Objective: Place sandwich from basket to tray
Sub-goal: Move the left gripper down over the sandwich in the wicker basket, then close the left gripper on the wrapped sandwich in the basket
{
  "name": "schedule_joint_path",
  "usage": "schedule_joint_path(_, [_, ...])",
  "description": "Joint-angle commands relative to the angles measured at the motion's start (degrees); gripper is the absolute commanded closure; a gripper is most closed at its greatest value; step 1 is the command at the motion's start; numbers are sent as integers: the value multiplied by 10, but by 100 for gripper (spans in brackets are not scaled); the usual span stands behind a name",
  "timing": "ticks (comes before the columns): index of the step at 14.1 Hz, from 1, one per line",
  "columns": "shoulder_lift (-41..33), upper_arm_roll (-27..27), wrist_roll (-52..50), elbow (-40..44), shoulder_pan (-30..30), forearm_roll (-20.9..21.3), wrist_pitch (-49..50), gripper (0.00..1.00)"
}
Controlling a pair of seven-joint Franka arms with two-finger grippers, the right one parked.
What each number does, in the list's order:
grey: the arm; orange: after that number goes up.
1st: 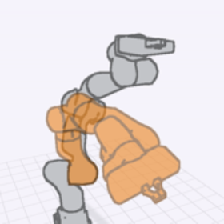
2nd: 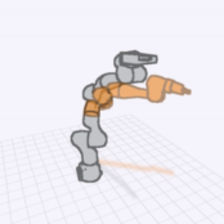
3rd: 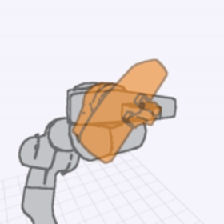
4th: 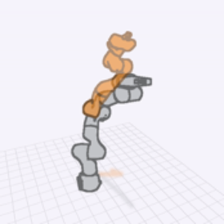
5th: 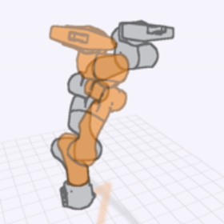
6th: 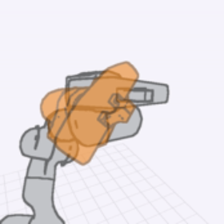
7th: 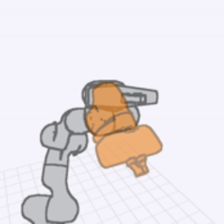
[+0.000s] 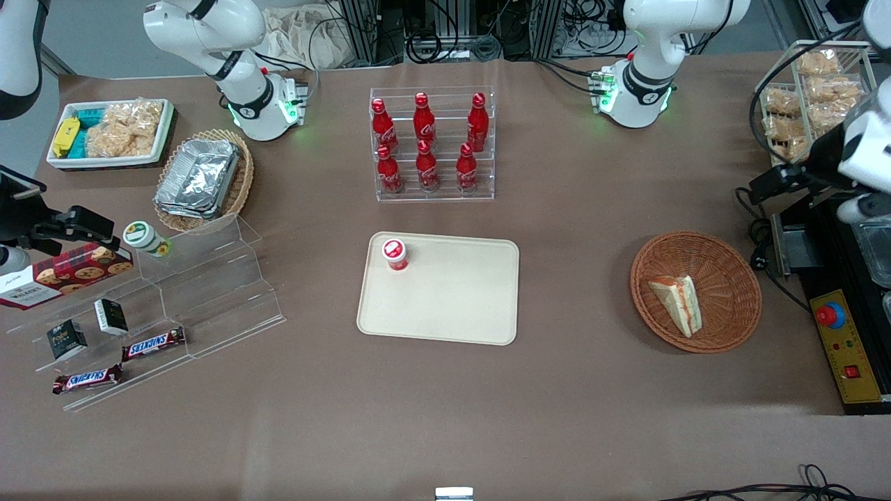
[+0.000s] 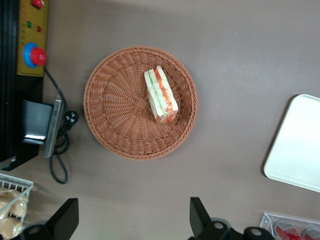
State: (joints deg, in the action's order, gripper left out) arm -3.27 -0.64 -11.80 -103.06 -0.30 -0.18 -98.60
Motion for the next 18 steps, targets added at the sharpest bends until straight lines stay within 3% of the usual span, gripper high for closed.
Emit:
schedule_joint_path(1, [65,-1,-16,-22,6,-6,-73,0])
schedule_joint_path(7, [167,-2,-58,-110,17,-5,-298,0])
schedule_joint_path(12, [231,-2,-68,-140,20,-5,-406,0])
schedule_joint_path(13, [240,-2,-72,-139,21,-4,-411,4])
schedule_joint_path(18, [239,-2,-81,-140,21,-2,-405,80])
